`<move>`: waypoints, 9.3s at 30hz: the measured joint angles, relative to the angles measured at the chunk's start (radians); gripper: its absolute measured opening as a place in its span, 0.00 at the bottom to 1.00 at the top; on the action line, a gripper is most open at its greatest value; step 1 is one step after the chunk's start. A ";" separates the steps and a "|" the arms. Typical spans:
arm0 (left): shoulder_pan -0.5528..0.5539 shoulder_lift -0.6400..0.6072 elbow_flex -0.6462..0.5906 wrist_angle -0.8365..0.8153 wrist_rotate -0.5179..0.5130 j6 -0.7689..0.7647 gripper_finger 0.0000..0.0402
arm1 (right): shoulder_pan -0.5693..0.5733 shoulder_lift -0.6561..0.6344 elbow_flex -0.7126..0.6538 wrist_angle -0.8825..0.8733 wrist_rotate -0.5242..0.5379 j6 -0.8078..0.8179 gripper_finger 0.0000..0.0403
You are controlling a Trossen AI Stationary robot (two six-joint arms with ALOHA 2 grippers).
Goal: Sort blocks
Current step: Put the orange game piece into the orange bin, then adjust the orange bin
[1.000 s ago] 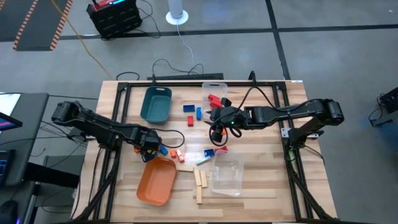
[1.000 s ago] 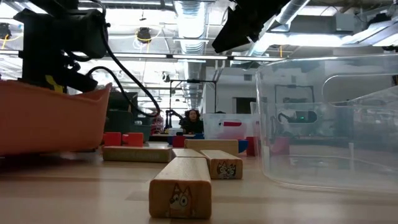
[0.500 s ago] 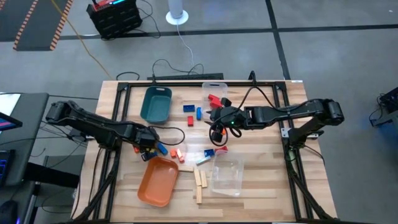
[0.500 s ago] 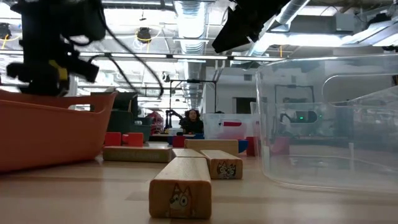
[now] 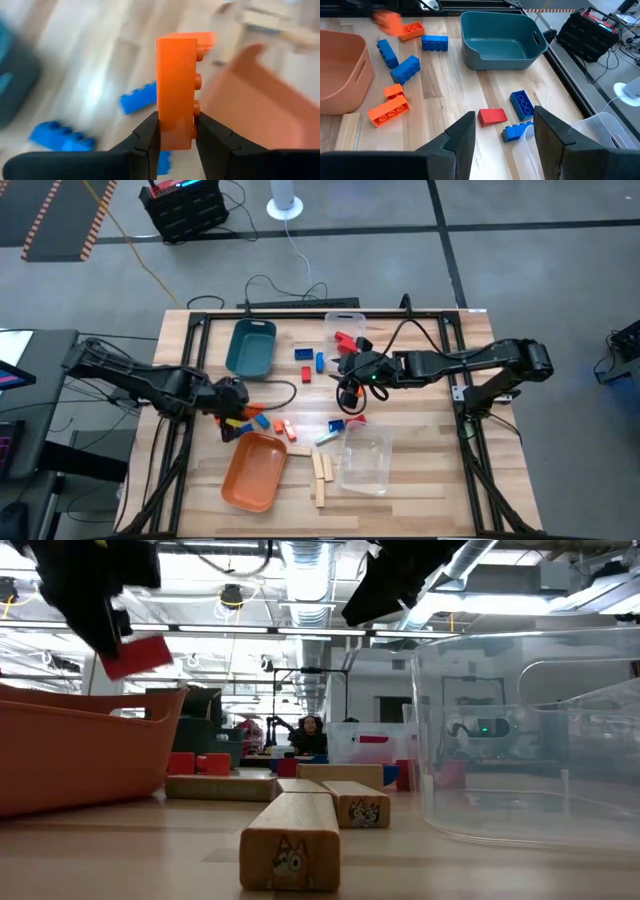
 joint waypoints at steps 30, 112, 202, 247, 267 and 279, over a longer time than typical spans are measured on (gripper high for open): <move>-0.306 0.619 0.345 -0.125 0.149 -0.111 0.24 | -0.003 0.000 0.000 -0.064 0.027 0.081 0.44; 0.001 0.494 0.024 -0.480 0.072 0.420 0.43 | 0.071 -0.255 -0.195 -0.207 0.286 0.199 0.44; 0.226 0.703 0.323 -0.033 0.255 1.162 0.47 | 0.073 -0.254 -0.195 -0.152 0.283 0.156 0.44; 0.211 0.438 0.313 0.018 0.152 0.991 0.21 | 0.073 -0.254 -0.195 -0.149 0.283 0.157 0.44; -0.267 0.609 0.288 -0.050 0.194 0.367 0.32 | 0.061 -0.244 -0.195 -0.103 0.282 0.167 0.44; -0.215 0.557 0.342 -0.068 0.176 0.251 0.43 | 0.072 -0.244 -0.195 -0.103 0.281 0.166 0.44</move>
